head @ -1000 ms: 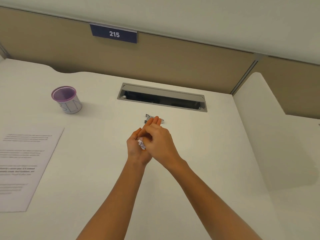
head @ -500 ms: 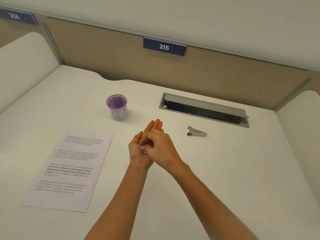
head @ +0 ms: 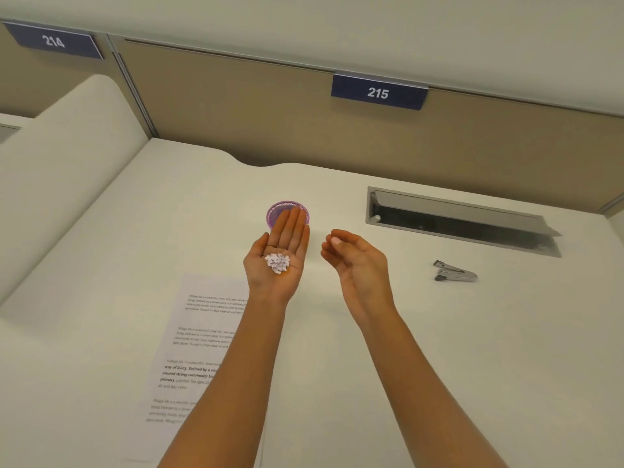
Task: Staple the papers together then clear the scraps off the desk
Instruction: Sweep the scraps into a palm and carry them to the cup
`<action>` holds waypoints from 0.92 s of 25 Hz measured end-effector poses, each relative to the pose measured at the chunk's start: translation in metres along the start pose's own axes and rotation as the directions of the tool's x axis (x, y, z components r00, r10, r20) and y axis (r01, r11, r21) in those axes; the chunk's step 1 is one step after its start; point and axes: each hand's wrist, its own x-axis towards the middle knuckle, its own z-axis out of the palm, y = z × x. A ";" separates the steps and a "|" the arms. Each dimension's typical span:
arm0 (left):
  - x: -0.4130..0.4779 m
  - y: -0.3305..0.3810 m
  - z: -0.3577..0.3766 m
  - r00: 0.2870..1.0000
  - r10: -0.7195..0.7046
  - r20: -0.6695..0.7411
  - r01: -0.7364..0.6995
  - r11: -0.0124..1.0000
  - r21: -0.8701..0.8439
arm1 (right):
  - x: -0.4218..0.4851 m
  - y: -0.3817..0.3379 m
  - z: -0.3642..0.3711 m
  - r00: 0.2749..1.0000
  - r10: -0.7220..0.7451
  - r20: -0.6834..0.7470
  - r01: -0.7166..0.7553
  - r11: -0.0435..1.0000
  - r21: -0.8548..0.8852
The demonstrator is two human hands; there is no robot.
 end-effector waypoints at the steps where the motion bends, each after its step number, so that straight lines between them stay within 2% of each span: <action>1: 0.009 0.010 0.004 1.000 0.008 0.004 -0.008 1.000 0.003 | 0.005 0.004 -0.002 0.997 0.054 -0.048 -0.049 0.995 0.086; 5: 0.053 0.042 0.020 0.998 0.021 0.051 -0.024 0.998 0.051 | 0.023 0.020 -0.009 0.975 0.166 -0.149 -0.132 0.967 0.219; 8: 0.082 0.059 0.027 0.997 0.048 0.066 -0.055 0.993 0.107 | 0.044 0.027 -0.007 0.968 0.167 -0.186 -0.131 0.973 0.192; 12: 0.112 0.071 0.029 0.996 0.049 0.073 -0.063 0.978 0.201 | 0.082 0.041 0.009 0.979 0.059 -0.196 -0.075 0.994 -0.074; 17: 0.137 0.068 0.025 0.995 0.029 0.091 -0.056 0.949 0.311 | 0.133 0.066 0.034 0.977 -0.038 -0.209 -0.050 0.913 -0.404; 23: 0.153 0.058 0.015 0.994 -0.002 0.110 -0.042 0.919 0.393 | 0.153 0.078 0.051 0.986 -0.054 -0.160 -0.048 0.822 -0.567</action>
